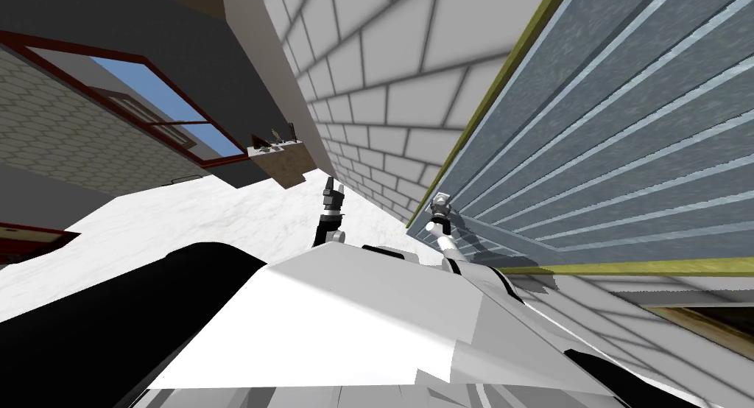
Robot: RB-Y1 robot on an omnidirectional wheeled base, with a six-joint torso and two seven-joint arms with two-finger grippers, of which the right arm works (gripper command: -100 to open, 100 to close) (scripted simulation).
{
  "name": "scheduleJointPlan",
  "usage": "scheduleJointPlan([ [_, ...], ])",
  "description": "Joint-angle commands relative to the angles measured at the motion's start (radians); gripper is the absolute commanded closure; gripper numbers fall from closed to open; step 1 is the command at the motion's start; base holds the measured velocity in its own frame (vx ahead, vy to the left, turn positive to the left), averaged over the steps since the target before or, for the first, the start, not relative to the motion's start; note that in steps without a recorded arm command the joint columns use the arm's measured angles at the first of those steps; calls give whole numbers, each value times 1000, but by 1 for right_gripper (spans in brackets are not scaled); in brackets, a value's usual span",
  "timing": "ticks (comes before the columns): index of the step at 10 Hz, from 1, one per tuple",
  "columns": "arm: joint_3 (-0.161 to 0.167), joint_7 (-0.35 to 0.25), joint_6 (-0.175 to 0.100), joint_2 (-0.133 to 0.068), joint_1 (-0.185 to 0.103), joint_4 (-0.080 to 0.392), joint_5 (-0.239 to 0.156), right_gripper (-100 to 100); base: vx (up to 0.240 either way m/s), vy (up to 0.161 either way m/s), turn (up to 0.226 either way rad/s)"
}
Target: Pull the door open
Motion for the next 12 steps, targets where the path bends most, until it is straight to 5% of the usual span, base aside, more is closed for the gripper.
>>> scheduleJointPlan([
  [1,-3,-10,14,-18,27,-33,-3,-100,105,-5,61],
  [2,-3,-10,14,-18,27,-33,-3,-100,33,12,-21],
  [3,-4,-36,15,-49,39,-34,-6,-100,83,10,113],
  [5,3,-46,2,-49,28,-10,-3,-100,63,2,41],
  [6,3,-46,2,-49,28,-10,-3,100,-6,0,-6],
  [12,21,-64,6,-56,30,-17,2,100,-27,-10,15],
])
